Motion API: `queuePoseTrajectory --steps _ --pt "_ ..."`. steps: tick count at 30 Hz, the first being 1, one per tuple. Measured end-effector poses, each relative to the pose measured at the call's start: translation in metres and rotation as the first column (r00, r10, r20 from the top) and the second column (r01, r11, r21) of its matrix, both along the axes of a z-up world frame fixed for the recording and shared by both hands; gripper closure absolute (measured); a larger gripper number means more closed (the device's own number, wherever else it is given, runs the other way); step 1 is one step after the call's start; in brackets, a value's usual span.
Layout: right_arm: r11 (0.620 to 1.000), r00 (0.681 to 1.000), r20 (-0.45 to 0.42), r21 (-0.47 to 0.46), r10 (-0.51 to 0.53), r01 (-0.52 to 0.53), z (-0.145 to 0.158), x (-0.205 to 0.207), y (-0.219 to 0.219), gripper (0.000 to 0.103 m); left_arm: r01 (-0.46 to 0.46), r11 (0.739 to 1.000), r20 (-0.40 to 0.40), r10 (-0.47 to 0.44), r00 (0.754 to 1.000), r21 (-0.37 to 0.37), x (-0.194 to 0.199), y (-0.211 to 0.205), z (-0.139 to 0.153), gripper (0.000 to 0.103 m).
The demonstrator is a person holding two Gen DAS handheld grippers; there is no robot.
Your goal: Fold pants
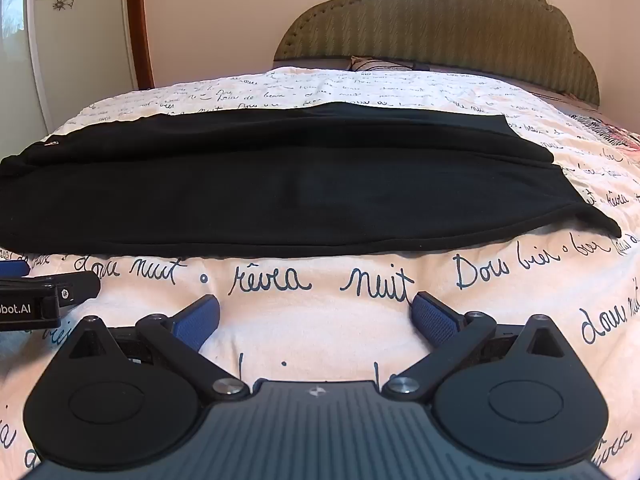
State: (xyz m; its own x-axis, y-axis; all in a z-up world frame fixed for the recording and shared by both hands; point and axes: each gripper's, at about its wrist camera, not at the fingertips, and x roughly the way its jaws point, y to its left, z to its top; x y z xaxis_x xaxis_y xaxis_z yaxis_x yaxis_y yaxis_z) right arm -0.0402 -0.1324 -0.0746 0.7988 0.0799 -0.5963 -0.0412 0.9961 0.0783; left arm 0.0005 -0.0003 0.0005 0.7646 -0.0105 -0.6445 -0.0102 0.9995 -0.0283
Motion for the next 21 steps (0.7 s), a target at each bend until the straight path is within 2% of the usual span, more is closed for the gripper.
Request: queuePoseTrajectory --steps 4,21 --pt "1.0 1.0 0.0 0.0 0.0 0.0 0.0 -0.0002 -0.0001 0.0 0.001 1.0 -0.007 0.0 1.0 0.02 -0.0007 -0.0017 0.0039 0.0" --pt "1.0 1.0 0.001 0.002 0.0 0.0 0.0 -0.0008 0.0003 0.0 0.0 1.0 0.008 0.0 1.0 0.009 -0.002 -0.0013 0.0001 0.0"
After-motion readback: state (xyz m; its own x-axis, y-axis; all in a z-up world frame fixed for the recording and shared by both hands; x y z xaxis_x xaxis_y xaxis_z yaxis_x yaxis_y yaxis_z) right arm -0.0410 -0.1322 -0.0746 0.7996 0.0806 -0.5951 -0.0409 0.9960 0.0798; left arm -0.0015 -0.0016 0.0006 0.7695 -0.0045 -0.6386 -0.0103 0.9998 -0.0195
